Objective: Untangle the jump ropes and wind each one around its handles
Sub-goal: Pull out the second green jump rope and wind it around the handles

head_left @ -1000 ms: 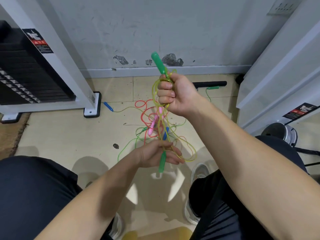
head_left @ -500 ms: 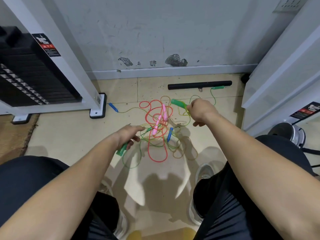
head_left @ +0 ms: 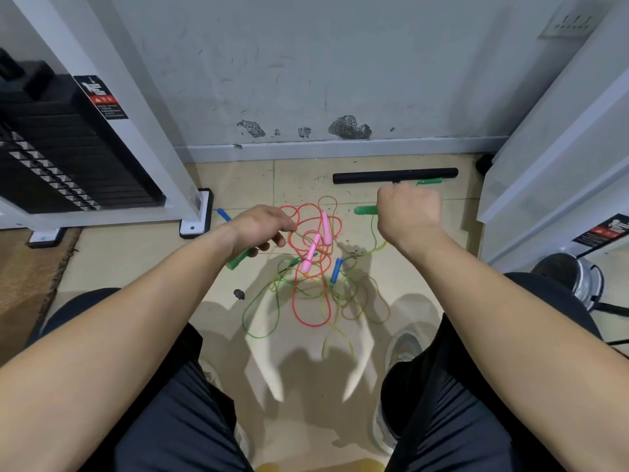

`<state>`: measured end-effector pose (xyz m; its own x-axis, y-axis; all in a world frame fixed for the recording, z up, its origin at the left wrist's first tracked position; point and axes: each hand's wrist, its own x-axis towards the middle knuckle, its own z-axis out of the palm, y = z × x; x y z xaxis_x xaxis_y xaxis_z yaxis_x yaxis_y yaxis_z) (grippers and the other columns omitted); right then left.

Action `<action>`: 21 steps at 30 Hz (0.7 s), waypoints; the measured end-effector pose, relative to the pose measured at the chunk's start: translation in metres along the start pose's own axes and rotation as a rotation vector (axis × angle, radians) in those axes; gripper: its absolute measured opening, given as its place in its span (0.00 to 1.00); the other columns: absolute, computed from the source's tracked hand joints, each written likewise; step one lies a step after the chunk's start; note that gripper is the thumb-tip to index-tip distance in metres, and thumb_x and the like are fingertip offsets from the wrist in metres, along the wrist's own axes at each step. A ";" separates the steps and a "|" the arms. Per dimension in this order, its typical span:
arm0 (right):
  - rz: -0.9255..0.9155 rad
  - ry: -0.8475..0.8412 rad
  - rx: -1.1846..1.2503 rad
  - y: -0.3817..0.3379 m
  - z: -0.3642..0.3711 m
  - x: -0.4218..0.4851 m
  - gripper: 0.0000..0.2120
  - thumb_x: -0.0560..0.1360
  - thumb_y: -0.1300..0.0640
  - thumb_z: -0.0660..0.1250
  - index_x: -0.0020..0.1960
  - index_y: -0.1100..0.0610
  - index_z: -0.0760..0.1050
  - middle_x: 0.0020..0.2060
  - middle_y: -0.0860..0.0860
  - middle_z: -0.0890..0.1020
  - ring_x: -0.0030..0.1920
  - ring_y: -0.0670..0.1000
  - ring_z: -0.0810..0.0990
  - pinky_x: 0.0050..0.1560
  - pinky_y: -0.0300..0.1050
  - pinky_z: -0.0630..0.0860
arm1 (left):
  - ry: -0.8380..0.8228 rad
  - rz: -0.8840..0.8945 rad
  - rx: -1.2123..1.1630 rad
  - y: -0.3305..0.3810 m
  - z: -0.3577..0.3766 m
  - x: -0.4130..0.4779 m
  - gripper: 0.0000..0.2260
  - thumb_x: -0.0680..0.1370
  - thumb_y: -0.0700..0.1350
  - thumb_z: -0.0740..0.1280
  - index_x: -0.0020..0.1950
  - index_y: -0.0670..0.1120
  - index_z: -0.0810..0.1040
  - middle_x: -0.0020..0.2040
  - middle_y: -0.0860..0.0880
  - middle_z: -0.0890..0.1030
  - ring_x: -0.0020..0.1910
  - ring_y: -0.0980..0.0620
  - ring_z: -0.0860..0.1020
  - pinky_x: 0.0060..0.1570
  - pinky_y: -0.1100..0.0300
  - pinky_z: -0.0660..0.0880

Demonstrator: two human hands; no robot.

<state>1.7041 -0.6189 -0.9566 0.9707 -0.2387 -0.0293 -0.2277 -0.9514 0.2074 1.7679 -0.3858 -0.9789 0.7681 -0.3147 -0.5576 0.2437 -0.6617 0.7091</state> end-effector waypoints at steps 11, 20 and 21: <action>-0.233 -0.326 1.364 -0.016 0.012 -0.011 0.09 0.80 0.66 0.66 0.51 0.54 0.82 0.39 0.57 0.80 0.31 0.42 0.75 0.37 0.36 0.74 | -0.383 -0.111 -0.712 0.005 0.000 -0.002 0.41 0.81 0.69 0.41 0.65 0.38 0.79 0.56 0.36 0.83 0.32 0.48 0.71 0.27 0.62 0.61; -0.397 -0.359 1.320 -0.039 0.020 0.002 0.10 0.76 0.66 0.70 0.47 0.54 0.87 0.30 0.53 0.80 0.31 0.46 0.73 0.35 0.37 0.69 | -0.483 0.053 -0.509 0.008 0.022 -0.005 0.22 0.85 0.56 0.53 0.62 0.42 0.77 0.51 0.41 0.83 0.46 0.42 0.77 0.43 0.53 0.73; -0.370 -0.357 1.329 -0.039 0.021 0.003 0.07 0.75 0.66 0.71 0.47 0.58 0.86 0.30 0.56 0.80 0.30 0.46 0.74 0.34 0.37 0.69 | -0.452 0.079 -0.480 0.005 0.024 -0.003 0.18 0.85 0.52 0.56 0.60 0.41 0.78 0.52 0.40 0.83 0.48 0.41 0.77 0.51 0.47 0.71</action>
<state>1.7146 -0.5865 -0.9854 0.9634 0.2147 -0.1604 -0.0651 -0.3930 -0.9172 1.7531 -0.4047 -0.9838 0.4957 -0.6736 -0.5481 0.5140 -0.2812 0.8104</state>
